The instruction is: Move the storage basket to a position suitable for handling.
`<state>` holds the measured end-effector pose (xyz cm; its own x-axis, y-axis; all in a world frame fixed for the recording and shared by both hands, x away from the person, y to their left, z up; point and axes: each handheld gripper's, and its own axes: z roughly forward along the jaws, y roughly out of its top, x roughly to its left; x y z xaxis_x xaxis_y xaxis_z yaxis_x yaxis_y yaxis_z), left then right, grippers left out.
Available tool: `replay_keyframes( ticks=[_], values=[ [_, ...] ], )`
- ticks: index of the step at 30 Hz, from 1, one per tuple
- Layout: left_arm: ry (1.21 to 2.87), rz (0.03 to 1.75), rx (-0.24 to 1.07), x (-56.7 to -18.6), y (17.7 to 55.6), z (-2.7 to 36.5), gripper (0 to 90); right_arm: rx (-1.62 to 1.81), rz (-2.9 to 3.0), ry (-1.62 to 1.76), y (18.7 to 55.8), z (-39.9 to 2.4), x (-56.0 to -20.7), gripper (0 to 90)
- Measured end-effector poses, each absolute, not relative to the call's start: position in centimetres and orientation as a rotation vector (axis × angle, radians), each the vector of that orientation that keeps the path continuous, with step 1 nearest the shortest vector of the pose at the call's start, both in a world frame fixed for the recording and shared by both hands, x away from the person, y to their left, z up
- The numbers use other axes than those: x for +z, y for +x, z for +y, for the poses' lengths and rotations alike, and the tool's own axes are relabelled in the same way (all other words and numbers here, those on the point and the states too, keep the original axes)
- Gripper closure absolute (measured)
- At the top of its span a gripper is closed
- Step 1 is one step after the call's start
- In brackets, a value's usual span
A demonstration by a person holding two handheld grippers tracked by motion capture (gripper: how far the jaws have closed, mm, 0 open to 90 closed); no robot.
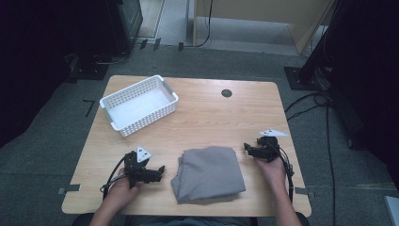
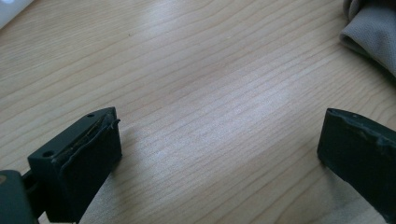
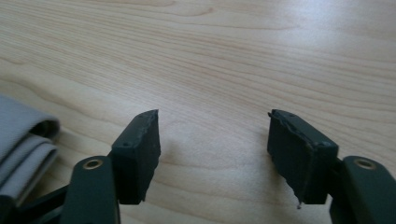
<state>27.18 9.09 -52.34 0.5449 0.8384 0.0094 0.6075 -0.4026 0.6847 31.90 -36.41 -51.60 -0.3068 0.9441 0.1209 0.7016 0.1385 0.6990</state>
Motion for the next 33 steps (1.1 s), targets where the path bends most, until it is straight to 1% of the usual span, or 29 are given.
replay_keyframes(
  ticks=[4, 6, 7, 8, 11, 17, 28, 30, 31, 33],
  values=[
    [2.148, 1.161, 0.471, -52.3, 27.2, 9.1, 0.0, 0.978, 2.096, 1.611, 31.9, -36.5, -51.0, 37.1],
    [2.149, 1.161, 0.471, -52.3, 27.2, 9.1, 0.0, 1.012, 2.089, 1.618, 31.8, -36.7, -50.6, 39.9],
    [2.149, 1.161, 0.471, -52.3, 27.2, 9.1, 0.0, 1.012, 2.089, 1.618, 31.8, -36.7, -50.6, 39.9],
    [2.149, 1.161, 0.471, -52.3, 27.2, 9.1, 0.0, 1.080, 2.088, 1.625, 31.7, -36.9, -50.1, 42.3],
    [2.148, 1.161, 0.471, -52.3, 27.2, 9.1, 0.0, 1.088, 2.097, 1.626, 31.7, -36.9, -49.7, 42.4],
    [2.145, 1.162, 0.471, -52.3, 27.2, 9.1, 0.0, 1.145, 2.151, 1.563, 32.1, -35.9, -47.9, 46.4],
    [2.145, 1.162, 0.471, -52.3, 27.2, 9.1, 0.0, 1.173, 2.226, 1.517, 33.4, -34.5, -46.0, 48.0],
    [2.145, 1.162, 0.471, -52.3, 27.2, 9.1, 0.0, 1.212, 2.251, 1.511, 33.9, -34.4, -45.7, 49.7],
    [2.145, 1.162, 0.471, -52.3, 27.2, 9.1, 0.0, 1.214, 2.260, 1.505, 34.1, -34.3, -45.5, 54.5],
    [2.146, 1.162, 0.470, -52.3, 27.2, 9.1, 0.0, 1.214, 2.274, 1.492, 34.2, -34.2, -45.3, 56.0]
  ],
)
